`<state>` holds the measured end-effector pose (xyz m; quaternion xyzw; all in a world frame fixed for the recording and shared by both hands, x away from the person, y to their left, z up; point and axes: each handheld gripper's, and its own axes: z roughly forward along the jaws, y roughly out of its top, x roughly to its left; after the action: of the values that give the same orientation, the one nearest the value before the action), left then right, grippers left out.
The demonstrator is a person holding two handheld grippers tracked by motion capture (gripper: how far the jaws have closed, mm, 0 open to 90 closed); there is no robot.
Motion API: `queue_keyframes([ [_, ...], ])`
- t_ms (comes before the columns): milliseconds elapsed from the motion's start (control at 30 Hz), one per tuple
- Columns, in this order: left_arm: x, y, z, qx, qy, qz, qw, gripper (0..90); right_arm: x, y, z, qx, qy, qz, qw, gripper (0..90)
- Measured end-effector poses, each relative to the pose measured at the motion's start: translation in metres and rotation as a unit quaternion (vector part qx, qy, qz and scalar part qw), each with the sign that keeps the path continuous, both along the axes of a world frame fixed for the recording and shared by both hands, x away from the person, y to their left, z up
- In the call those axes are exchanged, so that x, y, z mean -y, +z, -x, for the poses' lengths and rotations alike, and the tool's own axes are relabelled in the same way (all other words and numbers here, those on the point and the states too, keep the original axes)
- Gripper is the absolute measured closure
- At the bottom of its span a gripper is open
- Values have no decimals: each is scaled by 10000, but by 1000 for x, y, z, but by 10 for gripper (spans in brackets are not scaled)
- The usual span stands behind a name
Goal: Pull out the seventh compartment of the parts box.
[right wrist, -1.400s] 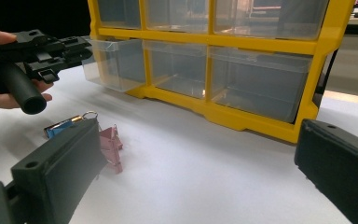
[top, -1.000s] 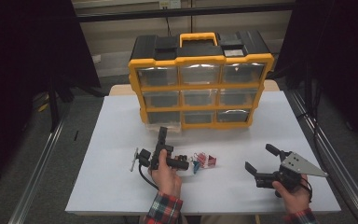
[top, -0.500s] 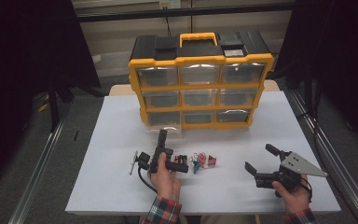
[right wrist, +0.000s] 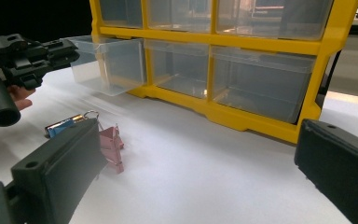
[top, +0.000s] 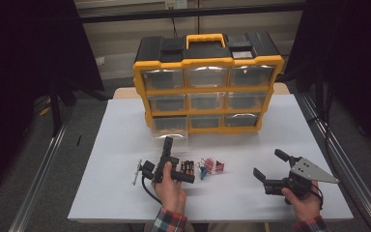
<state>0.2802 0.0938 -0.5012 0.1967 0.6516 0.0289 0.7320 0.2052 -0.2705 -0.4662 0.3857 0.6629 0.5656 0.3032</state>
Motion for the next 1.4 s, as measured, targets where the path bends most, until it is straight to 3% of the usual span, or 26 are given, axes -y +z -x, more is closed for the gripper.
queue_keyframes([
  [100,-2,-2,2,32,-40,-90,9999,813,0,0,0,-7,-3,3,10000,1],
  [133,-1,0,1,15,45,48,10000,812,0,0,0,-7,-1,6,10000,1],
  [167,-2,-2,2,8,-64,-176,9998,811,0,0,0,5,-5,6,10000,2],
  [200,-2,0,2,-16,-11,-116,9999,808,0,0,0,4,-4,1,10000,1],
  [267,-4,-1,3,25,-63,-324,9995,784,0,0,0,7,6,6,10000,1],
  [300,-2,3,2,31,55,-152,9999,758,0,0,0,2,3,5,10000,2],
  [367,-6,2,3,49,-72,-484,9988,714,0,0,0,4,0,2,10000,1],
  [400,-6,5,2,37,16,-366,9993,695,0,0,0,2,-4,1,10000,2],
  [433,-9,4,5,6,-143,-713,9974,680,0,0,0,-4,-4,21,10000,1],
  [467,-9,6,4,23,-28,-663,9978,658,0,0,0,-9,-3,18,10000,2],
  [600,-18,4,8,68,-146,-1304,9913,556,0,0,0,-15,1,5,10000,2],
  [667,-20,4,8,66,-106,-1429,9897,511,0,0,0,-33,9,3,10000,1],
  [733,-24,4,9,128,-265,-1848,9823,490,0,0,0,-43,14,-3,10000,1],
  [800,-24,8,10,147,-249,-1901,9813,436,-1,0,0,-14,-1,-1,10000,1],
  [833,-25,9,11,194,-281,-2050,9782,413,-1,0,-1,-6,10,18,10000,1],
  [867,-26,12,11,198,-302,-2256,9736,393,0,0,0,-24,18,22,10000,2],
  [900,-27,14,12,251,-369,-2533,9664,373,-1,0,-1,-7,10,16,10000,1],
  [967,-27,18,12,277,-388,-2727,9609,341,-1,0,-1,-7,10,15,10000,2],
  [1000,-29,19,13,277,-568,-2980,9525,323,-1,0,-1,-7,11,16,10000,1],
  [1033,-28,21,12,289,-555,-3015,9514,302,-1,0,-1,-22,18,24,10000,1],
  [1067,-29,22,12,308,-606,-3138,9471,284,-1,0,-1,-24,12,23,10000,1],
  [1100,-28,23,12,310,-638,-3138,9468,264,-1,0,-1,-13,11,14,10000,2],
  [1133,-29,24,11,314,-715,-3283,9413,242,-1,0,-1,-14,12,18,10000,1],
  [1200,-28,26,10,336,-863,-3392,9361,205,-1,0,-1,-21,15,13,10000,2],
  [1333,-26,28,7,458,-1222,-3667,9211,158,-1,0,-1,-29,18,12,10000,1],
  [1400,-25,29,6,514,-1424,-3732,9153,133,-1,0,-1,-33,18,9,10000,2],
])
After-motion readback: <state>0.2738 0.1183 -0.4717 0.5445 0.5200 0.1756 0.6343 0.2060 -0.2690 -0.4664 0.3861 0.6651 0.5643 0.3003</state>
